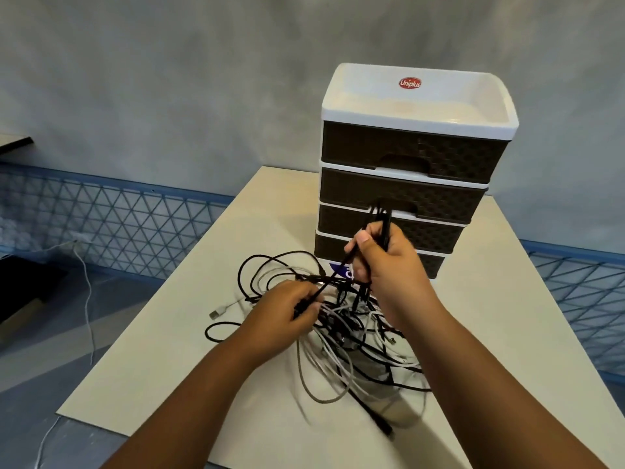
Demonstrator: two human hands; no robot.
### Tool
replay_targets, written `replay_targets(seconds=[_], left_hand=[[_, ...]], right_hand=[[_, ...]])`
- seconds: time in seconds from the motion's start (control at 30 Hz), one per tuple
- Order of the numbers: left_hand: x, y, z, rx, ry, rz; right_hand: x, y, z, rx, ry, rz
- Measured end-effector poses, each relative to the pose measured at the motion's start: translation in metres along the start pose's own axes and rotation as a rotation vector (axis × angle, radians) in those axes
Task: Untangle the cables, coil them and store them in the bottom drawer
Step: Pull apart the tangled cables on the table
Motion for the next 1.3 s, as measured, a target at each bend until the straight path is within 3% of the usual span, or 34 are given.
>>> replay_targets(seconds=[0.27, 0.53, 0.63, 0.87, 0.97, 1.13, 1.3], left_hand=[[0.002, -0.027, -0.008, 0.002, 0.017, -0.039], [0.006, -0.037, -0.003, -0.047, 0.016, -0.103], [0.009, -0.046, -0.003, 0.042, 0.032, -0.145], [0.032, -0.027, 0.006, 0.116, 0.259, -0.498], [0.035, -0.025, 0.010, 0.137, 0.299, -0.573], [0.036, -0.018, 0.016, 0.118, 0.382, -0.586], [0.038, -0.010, 0.023, 0.159, 0.442, -0.577]], right_hand=[[0.012, -0.066, 0.002, 0.145, -0.035, 0.341], [0.028, -0.081, 0.009, 0.194, -0.013, 0.416], [0.042, -0.048, 0.023, 0.076, 0.062, 0.357], [0.068, 0.050, 0.034, -0.339, 0.236, 0.127], [0.069, 0.050, 0.029, -0.327, 0.209, 0.115], [0.024, 0.037, 0.017, -0.189, -0.108, -0.063], [-0.017, 0.037, 0.015, -0.069, -0.112, -0.246]])
Point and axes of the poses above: each hand's wrist, its own z-axis towards the middle knuckle, its own x-axis out of the back of the hand, y = z × x, the point moved 7 cm from there along z, towards the middle knuckle, and after that the axes turned 9 degrees about -x, right-handed, at the moved point
